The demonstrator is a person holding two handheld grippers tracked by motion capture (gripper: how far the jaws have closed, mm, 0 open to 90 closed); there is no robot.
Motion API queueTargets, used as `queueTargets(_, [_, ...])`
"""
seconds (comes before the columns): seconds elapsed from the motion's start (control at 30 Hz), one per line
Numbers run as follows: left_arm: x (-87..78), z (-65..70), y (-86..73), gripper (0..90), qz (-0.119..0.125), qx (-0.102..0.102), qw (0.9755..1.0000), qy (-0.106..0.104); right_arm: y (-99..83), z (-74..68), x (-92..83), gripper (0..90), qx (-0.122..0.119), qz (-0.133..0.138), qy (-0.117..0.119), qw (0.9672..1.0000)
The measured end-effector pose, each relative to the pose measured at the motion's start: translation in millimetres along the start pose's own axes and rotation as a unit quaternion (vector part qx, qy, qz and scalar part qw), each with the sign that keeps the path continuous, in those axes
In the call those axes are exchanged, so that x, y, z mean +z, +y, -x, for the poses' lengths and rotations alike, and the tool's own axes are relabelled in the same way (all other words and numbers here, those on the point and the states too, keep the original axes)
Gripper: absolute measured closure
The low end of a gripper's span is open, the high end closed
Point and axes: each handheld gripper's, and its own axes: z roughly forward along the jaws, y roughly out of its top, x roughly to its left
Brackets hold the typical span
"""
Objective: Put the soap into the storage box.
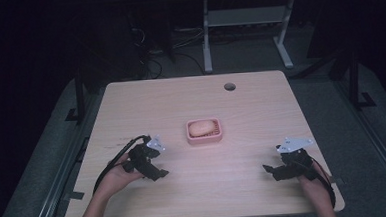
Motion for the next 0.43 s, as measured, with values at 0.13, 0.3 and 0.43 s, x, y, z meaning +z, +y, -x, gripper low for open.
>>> queueTargets(0.13, [-2.1, 2.3, -6.6, 22.6, 0.004, -0.006, 1.0000, 0.002, -0.2, -0.1, 0.4, 14.0, 0.000, -0.002, 0.001, 1.0000])
queueTargets(0.3, [-6.2, 4.6, -14.2, 22.6, 0.013, -0.009, 0.9998, 0.010, -0.1, -0.6, 0.5, 14.0, 0.000, -0.003, 0.001, 1.0000])
queueTargets(0.43, [-12.1, 8.6, -24.8, 22.5, 0.027, -0.013, 0.9994, 0.019, 0.3, 0.2, 0.6, 14.0, -0.005, 0.001, 0.001, 1.0000])
